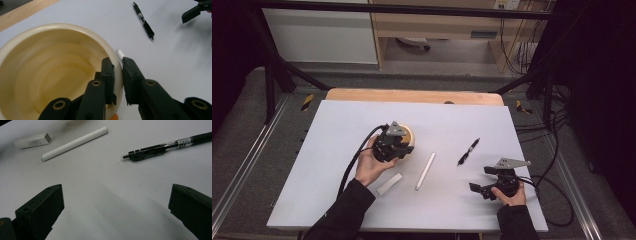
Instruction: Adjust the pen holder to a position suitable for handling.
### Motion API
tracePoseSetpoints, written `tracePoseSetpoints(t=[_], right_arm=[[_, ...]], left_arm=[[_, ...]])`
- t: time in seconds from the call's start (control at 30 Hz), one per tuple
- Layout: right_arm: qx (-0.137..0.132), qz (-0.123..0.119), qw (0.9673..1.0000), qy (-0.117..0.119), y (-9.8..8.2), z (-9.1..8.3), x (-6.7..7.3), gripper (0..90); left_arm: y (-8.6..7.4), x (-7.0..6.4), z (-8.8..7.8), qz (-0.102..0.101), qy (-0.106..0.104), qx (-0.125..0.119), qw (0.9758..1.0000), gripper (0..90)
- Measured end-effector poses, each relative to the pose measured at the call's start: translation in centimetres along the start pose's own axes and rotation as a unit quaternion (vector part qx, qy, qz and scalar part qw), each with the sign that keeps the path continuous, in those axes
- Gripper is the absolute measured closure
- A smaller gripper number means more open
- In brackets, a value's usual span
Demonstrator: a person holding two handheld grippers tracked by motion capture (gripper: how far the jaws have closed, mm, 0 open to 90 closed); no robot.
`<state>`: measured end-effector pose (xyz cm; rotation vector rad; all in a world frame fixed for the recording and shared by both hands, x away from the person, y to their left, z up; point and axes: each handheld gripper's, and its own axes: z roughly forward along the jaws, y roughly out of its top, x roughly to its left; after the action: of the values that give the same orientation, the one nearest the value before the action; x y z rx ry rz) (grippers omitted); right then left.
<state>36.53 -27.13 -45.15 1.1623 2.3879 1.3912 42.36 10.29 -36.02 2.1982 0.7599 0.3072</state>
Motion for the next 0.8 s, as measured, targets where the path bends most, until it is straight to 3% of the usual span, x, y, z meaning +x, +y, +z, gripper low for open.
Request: tracePoseSetpoints(t=[0.37,0.6,0.7,0.8], right_arm=[[-0.003,0.001,1.0,0.0,0.0,0.0,0.0,0.7],[0.001,0.0,1.0,0.0,0.0,0.0,0.0,0.7],[0.0,0.0,1.0,0.0,0.0,0.0,0.0,0.7],[0.0,0.0,1.0,0.0,0.0,0.0,0.0,0.7]], left_arm=[[-0.5,-0.1,1.6,-0.011,-0.017,0.02,0.9996,79.7],[-0.5,0.0,1.8,-0.011,-0.023,0.017,0.9995,79.7],[-0.5,0.4,1.9,-0.021,-0.025,0.013,0.9994,79.5],[-0.4,0.8,1.9,-0.02,-0.013,0.005,0.9997,77.8]])
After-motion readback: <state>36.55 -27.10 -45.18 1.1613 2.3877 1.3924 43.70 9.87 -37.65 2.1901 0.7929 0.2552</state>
